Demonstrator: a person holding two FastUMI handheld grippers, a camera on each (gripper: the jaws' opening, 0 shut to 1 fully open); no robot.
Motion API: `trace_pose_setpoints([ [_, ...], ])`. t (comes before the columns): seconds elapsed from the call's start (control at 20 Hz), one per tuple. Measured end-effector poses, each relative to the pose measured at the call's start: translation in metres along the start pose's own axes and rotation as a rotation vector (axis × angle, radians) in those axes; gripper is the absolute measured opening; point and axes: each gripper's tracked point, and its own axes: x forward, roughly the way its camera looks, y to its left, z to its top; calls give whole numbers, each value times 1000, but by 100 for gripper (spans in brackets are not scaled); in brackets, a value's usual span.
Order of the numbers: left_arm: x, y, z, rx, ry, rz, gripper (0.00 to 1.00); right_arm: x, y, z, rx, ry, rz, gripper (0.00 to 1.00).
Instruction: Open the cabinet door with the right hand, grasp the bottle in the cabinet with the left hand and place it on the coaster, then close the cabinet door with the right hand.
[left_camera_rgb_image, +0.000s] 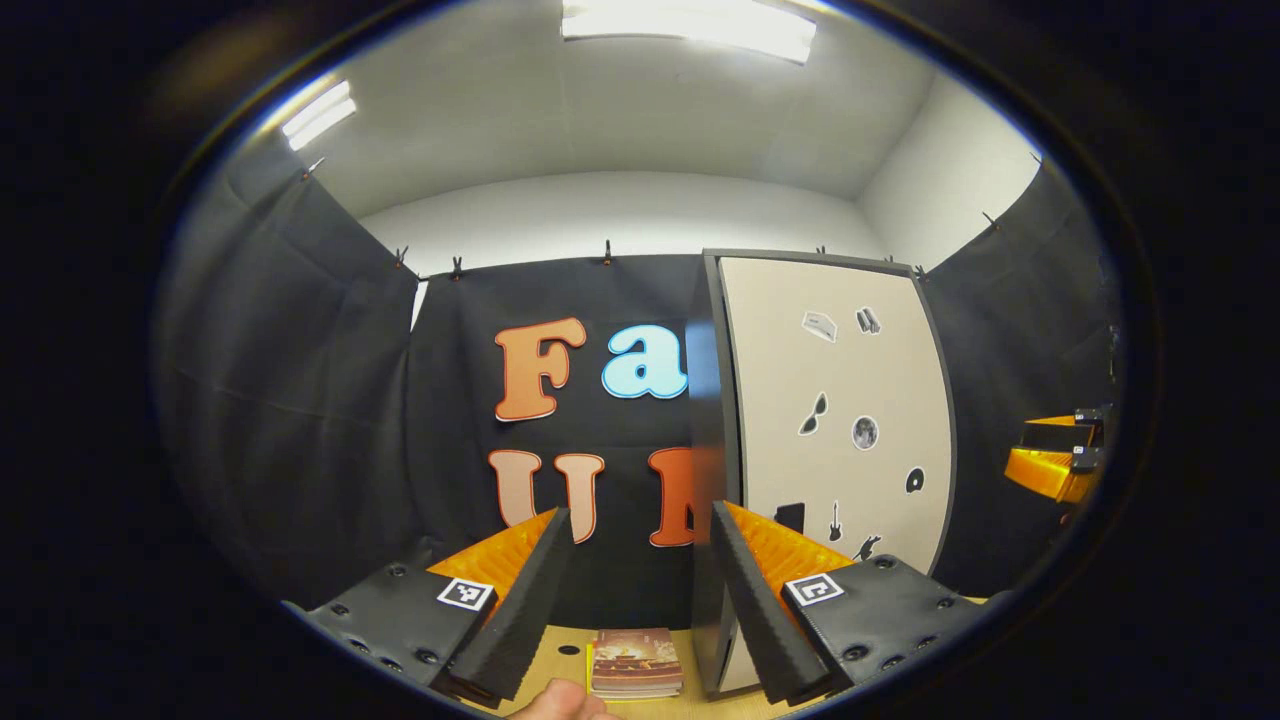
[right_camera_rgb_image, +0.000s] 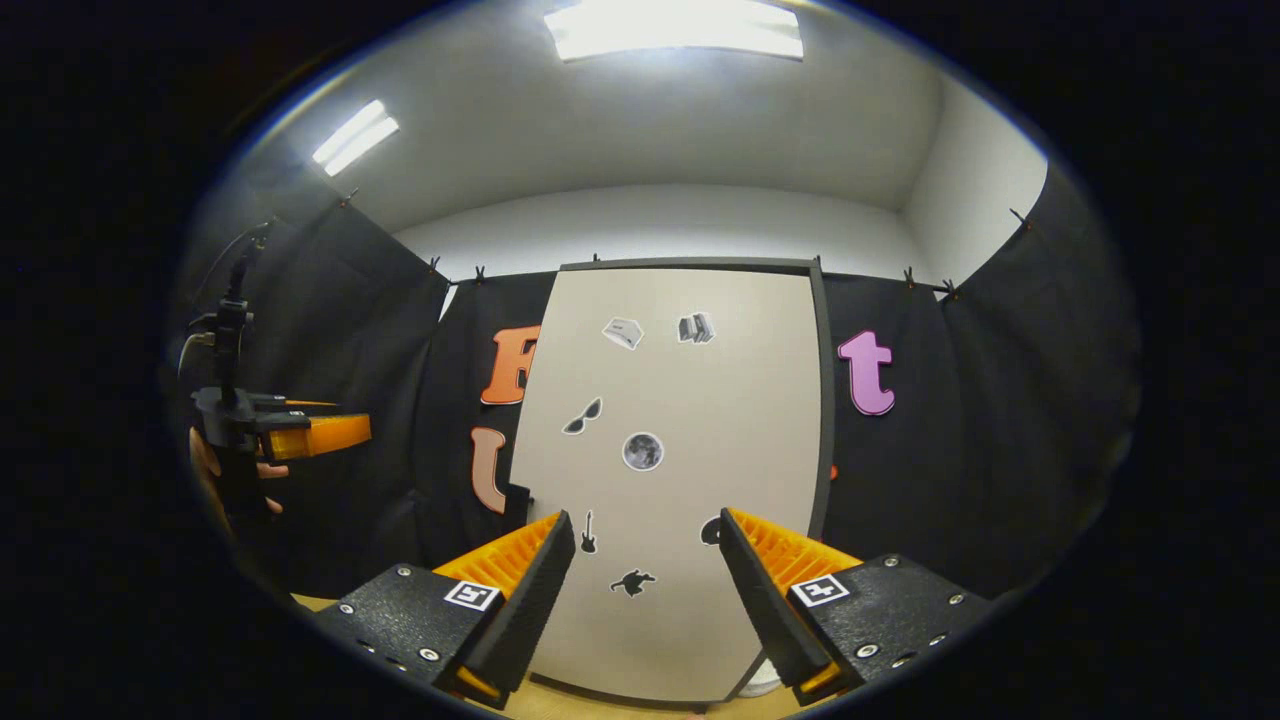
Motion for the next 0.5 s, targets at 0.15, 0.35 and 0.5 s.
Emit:
trace_pose_setpoints([
  [0.15,-8,-2,11,11,-26,3,91,-14,-18,9,15,-21,-30,92],
  [0.35,-16,-6,15,18,-27,2,91,-22,-26,12,9,-17,-50,93],
  [0.5,-23,-7,20,33,-49,4,92,-26,-26,10,1,-22,-56,93],
])
